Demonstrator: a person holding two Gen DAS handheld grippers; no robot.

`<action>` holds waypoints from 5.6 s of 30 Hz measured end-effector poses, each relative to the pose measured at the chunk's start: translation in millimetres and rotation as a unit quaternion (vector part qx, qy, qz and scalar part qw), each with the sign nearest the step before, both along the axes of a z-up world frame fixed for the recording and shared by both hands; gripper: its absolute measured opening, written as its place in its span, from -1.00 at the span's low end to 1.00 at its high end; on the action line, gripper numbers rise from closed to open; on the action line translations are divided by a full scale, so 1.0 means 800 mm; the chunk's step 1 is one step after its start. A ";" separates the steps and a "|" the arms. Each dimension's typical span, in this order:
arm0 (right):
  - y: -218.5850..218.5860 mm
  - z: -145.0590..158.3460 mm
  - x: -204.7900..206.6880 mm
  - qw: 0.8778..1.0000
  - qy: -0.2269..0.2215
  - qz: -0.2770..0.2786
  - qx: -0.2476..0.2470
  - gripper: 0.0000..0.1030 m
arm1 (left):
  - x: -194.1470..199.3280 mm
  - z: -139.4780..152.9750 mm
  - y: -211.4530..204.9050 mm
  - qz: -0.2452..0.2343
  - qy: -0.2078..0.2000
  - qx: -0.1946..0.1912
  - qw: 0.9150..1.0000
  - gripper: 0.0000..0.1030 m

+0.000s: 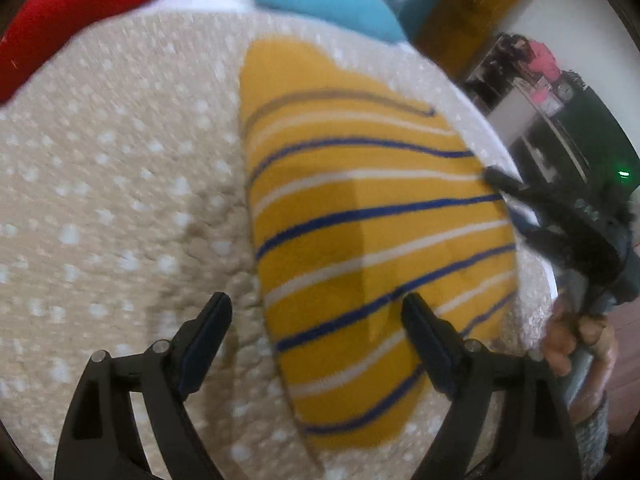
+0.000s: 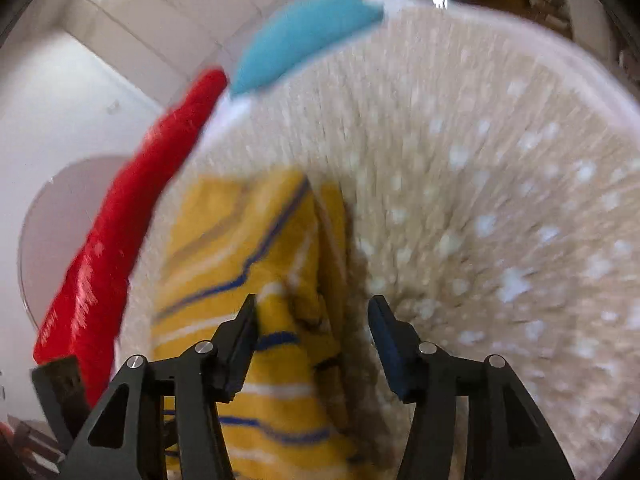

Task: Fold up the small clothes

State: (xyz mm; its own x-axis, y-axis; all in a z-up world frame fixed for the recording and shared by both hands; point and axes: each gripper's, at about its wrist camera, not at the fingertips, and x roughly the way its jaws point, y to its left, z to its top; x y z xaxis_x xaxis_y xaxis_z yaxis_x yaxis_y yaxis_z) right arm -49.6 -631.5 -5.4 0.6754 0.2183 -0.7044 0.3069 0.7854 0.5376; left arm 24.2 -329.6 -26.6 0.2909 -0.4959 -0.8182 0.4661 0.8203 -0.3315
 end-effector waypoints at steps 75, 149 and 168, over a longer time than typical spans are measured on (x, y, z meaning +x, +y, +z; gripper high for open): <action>0.186 -0.054 -0.130 0.962 0.046 0.026 -0.270 0.99 | -0.132 -0.057 0.087 0.099 -0.065 0.108 0.987 1.00; 0.183 -0.012 -0.184 0.960 0.018 -0.011 -0.278 0.99 | -0.178 -0.009 0.085 0.095 -0.101 0.098 0.985 1.00; 0.184 -0.011 -0.181 0.960 0.019 -0.011 -0.279 0.99 | -0.176 -0.013 0.086 0.092 -0.096 0.100 0.986 1.00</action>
State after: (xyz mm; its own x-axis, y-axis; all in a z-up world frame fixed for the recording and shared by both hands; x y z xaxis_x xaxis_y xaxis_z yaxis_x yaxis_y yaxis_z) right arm -194.6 -484.3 -14.4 0.6474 -0.2148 -0.7313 0.3378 0.9410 0.0227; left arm -116.5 -260.8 -36.8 0.5202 -0.2548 -0.8151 0.3417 0.9368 -0.0748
